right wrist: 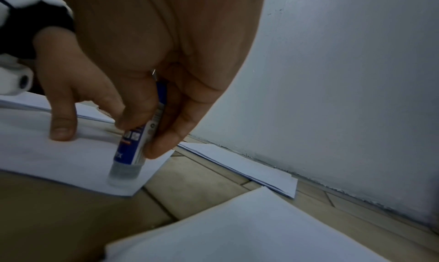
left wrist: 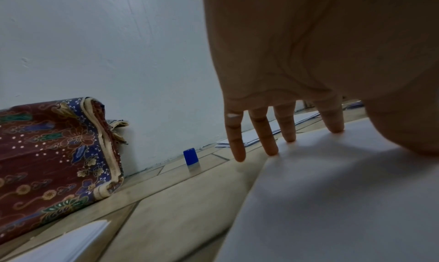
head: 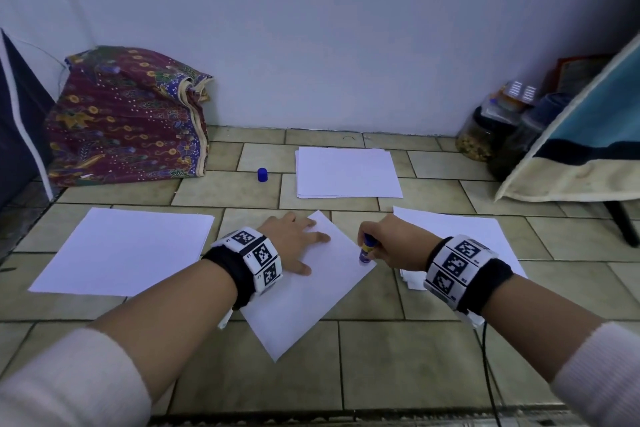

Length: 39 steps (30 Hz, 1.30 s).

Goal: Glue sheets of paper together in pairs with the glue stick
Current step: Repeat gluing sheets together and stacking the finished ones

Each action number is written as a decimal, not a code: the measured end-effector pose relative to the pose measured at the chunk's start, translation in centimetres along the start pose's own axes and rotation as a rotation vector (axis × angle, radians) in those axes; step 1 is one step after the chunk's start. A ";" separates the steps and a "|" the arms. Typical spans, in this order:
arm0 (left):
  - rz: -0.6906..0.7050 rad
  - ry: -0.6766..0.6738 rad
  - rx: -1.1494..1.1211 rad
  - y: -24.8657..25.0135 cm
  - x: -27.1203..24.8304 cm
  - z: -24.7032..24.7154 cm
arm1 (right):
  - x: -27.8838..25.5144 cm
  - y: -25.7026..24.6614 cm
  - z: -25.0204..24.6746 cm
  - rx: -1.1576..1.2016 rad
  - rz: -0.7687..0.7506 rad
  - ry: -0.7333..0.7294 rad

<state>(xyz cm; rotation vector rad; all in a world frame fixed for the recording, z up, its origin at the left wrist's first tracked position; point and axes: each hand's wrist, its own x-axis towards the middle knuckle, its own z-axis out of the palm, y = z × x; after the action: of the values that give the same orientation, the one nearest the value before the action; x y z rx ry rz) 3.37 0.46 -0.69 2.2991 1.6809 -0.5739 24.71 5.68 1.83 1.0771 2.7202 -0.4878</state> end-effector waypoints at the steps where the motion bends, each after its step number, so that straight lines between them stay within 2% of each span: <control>1: -0.001 0.002 0.007 0.0 0.0 -0.1 | -0.3 0.0 -0.1 -0.002 0.009 -0.015; 4: -0.030 0.064 0.046 0.2 -0.2 -0.2 | -0.4 0.4 -0.7 0.045 0.072 -0.023; 8: -0.037 0.195 0.050 0.8 -0.5 0.0 | 0.2 0.9 -1.8 0.239 0.146 0.222; 11: 0.042 0.166 -0.076 1.1 -0.6 0.3 | 1.4 0.7 -1.9 0.328 0.198 0.326; 13: 0.026 0.122 -0.084 1.2 -0.5 0.2 | 2.4 0.4 -1.5 0.380 0.227 0.352; 17: -0.087 0.144 -0.019 0.2 -0.8 0.1 | 4.3 -0.9 -0.9 0.479 0.254 0.351; 22: -0.153 0.098 -0.173 -0.9 -0.8 0.9 | 6.8 -2.8 -0.7 0.465 0.199 0.368; 27: -0.187 0.098 -0.223 -0.6 -1.2 1.2 | 9.8 -4.6 -0.5 0.433 0.169 0.339; 33: -0.197 0.076 -0.233 -0.6 -1.3 1.1 | 11.6 -5.4 -0.8 0.270 0.160 0.252; 39: -0.189 0.073 -0.219 -0.5 -1.3 1.0 | 10.2 -5.2 -2.2 0.082 0.090 0.132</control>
<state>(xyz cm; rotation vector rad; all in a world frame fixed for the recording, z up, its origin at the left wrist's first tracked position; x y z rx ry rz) 2.38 -0.88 -0.96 2.0457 1.9047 -0.3245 13.62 9.37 2.29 1.2901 2.7700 -0.5362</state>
